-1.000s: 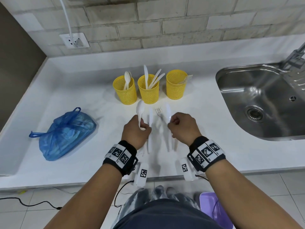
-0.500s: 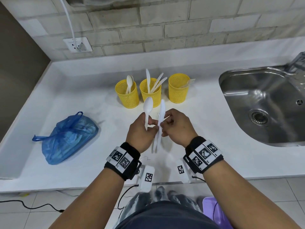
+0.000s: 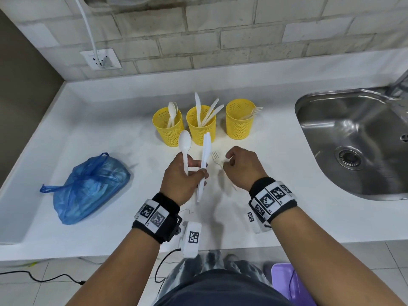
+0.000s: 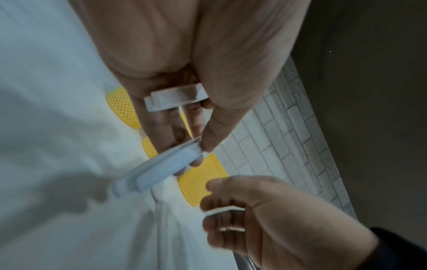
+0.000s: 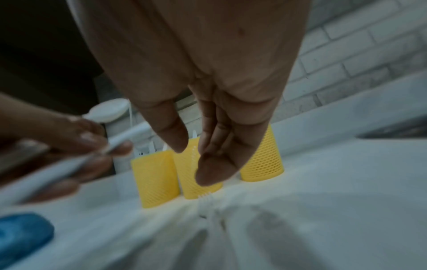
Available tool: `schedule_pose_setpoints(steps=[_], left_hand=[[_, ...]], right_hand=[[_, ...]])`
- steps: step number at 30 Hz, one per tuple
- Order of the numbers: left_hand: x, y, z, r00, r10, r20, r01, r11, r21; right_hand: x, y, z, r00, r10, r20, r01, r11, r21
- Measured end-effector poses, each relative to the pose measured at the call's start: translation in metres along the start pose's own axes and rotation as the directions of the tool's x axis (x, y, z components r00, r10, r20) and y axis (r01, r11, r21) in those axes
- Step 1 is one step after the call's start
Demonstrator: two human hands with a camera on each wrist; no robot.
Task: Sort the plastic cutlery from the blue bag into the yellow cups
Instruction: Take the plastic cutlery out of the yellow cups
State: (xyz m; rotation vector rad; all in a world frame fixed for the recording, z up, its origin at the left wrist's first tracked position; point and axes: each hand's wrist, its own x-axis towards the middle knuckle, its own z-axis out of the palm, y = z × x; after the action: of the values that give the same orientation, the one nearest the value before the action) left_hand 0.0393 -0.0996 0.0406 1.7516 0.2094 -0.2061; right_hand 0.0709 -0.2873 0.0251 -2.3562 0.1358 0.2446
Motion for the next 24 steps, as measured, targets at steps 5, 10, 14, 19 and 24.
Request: schedule_pose_setpoints(steps=[5,10,14,19,24], left_hand=[[0.005,-0.004,-0.005,1.0,-0.004,-0.015,0.004,1.0,-0.008],[0.011,-0.005,-0.008,1.0,0.0,-0.006,0.0,1.0,-0.008],[0.016,-0.004,-0.01,1.0,-0.003,-0.008,0.002,1.0,-0.013],[0.021,-0.003,-0.012,1.0,0.01,-0.007,-0.01,1.0,0.0],[0.027,-0.006,-0.017,0.999,-0.004,-0.04,0.004,1.0,-0.012]], right_hand=[[0.008,0.015,0.025,0.985,0.048,0.163,0.019,0.922,-0.386],[0.013,0.012,0.04,0.991,0.033,0.131,0.033,0.882,-0.469],[0.021,0.011,0.043,0.989,0.02,0.144,0.048,0.891,-0.452],[0.026,0.011,0.038,0.987,0.049,0.154,0.004,0.944,-0.331],[0.018,0.007,0.028,0.995,0.058,0.076,-0.059,0.998,0.015]])
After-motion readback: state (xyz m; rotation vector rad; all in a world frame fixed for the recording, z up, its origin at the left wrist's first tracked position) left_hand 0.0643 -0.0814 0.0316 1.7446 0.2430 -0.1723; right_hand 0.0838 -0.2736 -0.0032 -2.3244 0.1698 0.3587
